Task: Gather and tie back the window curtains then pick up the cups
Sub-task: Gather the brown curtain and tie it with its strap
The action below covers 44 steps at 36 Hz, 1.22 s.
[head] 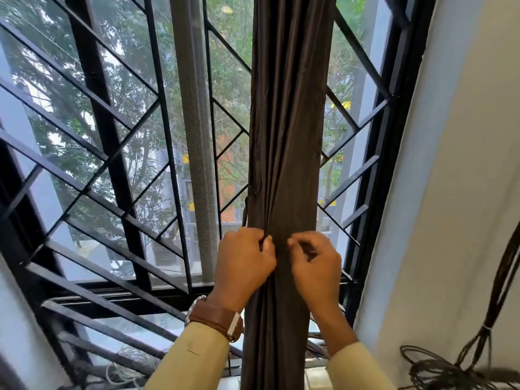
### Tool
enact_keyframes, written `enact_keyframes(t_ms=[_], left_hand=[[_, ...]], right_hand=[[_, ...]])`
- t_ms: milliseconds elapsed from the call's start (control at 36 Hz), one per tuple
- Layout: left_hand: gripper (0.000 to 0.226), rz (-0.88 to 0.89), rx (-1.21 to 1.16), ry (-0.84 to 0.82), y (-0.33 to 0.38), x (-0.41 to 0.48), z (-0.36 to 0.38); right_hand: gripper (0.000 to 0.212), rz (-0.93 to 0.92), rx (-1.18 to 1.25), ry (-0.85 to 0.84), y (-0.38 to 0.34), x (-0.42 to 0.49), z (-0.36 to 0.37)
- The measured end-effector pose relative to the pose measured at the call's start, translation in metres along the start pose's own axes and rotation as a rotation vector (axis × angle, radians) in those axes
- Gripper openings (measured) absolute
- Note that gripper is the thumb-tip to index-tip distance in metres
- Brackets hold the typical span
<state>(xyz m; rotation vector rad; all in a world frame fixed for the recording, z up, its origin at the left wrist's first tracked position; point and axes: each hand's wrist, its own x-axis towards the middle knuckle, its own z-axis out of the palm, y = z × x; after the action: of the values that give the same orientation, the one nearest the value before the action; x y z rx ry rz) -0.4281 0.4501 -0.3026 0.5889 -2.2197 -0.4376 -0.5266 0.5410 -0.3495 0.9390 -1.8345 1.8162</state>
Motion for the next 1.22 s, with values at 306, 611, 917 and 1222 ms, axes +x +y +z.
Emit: enact_keyframes(t_ms=[306,611,917,1222], left_hand=[[0.052,0.003,0.008,0.032,-0.01,0.004,-0.001],[0.049,-0.007,0.04,0.03,-0.013,0.006,0.002],[0.047,-0.009,0.031,0.022,-0.002,0.008,0.008],[0.046,-0.013,0.018,0.027,-0.001,0.008,0.013]], right_hand=[[0.023,0.322,0.024,0.032,0.016,0.045,-0.015],[0.021,0.293,0.1,-0.04,0.016,0.039,-0.008],[0.009,0.069,0.048,-0.061,-0.004,-0.011,0.026],[0.01,0.019,0.096,-0.034,-0.002,-0.015,0.026]])
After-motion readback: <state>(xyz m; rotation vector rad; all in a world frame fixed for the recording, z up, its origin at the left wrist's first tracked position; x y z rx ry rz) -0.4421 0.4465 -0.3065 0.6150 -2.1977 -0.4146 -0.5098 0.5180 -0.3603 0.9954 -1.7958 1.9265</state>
